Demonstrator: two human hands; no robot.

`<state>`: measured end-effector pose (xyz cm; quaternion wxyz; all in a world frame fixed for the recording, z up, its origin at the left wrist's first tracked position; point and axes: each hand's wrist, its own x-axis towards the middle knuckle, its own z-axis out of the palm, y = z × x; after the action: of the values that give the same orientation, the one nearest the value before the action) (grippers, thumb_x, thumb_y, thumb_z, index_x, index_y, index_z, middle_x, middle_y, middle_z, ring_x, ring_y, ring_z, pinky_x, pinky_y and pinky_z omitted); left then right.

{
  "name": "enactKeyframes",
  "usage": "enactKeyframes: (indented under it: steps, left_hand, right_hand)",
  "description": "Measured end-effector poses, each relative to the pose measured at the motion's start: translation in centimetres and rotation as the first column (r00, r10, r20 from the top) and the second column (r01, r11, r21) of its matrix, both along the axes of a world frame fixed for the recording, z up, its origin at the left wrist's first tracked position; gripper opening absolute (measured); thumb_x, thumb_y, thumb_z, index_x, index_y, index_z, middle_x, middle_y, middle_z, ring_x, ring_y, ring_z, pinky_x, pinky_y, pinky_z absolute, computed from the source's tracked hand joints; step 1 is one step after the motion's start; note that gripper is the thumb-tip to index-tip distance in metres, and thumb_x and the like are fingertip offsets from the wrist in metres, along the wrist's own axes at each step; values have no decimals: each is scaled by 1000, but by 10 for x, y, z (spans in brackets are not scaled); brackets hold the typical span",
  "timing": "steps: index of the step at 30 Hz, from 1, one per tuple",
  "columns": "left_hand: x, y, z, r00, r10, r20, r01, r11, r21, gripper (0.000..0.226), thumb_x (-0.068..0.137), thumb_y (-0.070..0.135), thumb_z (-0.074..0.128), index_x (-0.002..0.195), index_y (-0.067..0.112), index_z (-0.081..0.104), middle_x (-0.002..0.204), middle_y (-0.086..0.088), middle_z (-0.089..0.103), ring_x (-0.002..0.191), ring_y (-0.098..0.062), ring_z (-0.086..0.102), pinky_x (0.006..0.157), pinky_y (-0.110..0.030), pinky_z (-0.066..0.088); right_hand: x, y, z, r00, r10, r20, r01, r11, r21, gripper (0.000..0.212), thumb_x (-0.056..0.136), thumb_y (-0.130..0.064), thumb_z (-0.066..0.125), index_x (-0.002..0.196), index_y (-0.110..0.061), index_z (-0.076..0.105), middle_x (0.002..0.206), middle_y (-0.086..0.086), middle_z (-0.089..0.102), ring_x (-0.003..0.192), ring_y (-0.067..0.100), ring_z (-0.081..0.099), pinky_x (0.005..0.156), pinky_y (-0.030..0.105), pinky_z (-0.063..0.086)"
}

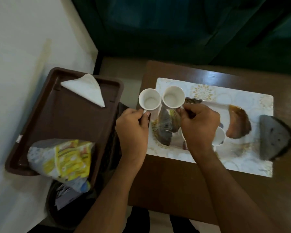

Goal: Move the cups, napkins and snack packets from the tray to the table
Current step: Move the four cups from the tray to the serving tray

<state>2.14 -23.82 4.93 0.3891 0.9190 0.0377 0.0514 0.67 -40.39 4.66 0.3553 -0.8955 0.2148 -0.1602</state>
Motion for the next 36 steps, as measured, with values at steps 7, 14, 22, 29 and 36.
enactKeyframes:
  steps: [7, 14, 22, 29, 36]
  left_hand:
    - [2, -74, -16, 978, -203, -38, 205, 977, 66, 12, 93, 14, 77, 96, 4, 83, 85, -6, 74, 73, -19, 69, 68, -42, 61]
    - [19, -106, -34, 934, -349, -78, 358, 918, 169, 10, 92, 10, 77, 97, 4, 83, 89, -10, 76, 77, -19, 68, 69, -31, 58]
    - [36, -107, -49, 915, -393, -97, 404, 892, 201, 12, 88, -1, 76, 96, 5, 84, 90, -11, 77, 78, -22, 70, 73, -32, 59]
    - [36, -114, -40, 940, -308, -147, 333, 922, 197, 16, 89, 1, 77, 103, 7, 81, 99, -10, 78, 88, -24, 71, 74, -34, 55]
    - [13, -148, -11, 976, -44, -215, 123, 920, 371, 49, 96, 43, 69, 137, 16, 62, 133, -7, 61, 108, -30, 68, 77, -36, 47]
  right_hand:
    - [-28, -101, -6, 994, -36, -105, 36, 999, -2, 8, 86, -12, 81, 78, -9, 83, 66, 7, 76, 58, 22, 65, 59, 34, 51]
    - [-32, -156, -23, 975, 15, -220, -14, 1000, 6, 6, 84, -11, 81, 79, -10, 84, 67, 13, 76, 63, 33, 67, 61, 41, 55]
    - [-27, -170, -41, 945, 88, -314, -83, 996, 29, 3, 83, -9, 83, 83, -6, 84, 74, 17, 78, 66, 36, 69, 69, 48, 59]
    - [-17, -171, -35, 911, 90, -403, -81, 996, 40, 14, 83, -8, 83, 97, -8, 84, 89, 16, 81, 81, 35, 73, 81, 46, 60]
    - [-14, -142, -3, 939, -47, -340, -23, 980, -197, 48, 86, -25, 72, 132, -12, 69, 129, 12, 67, 103, 34, 70, 81, 38, 54]
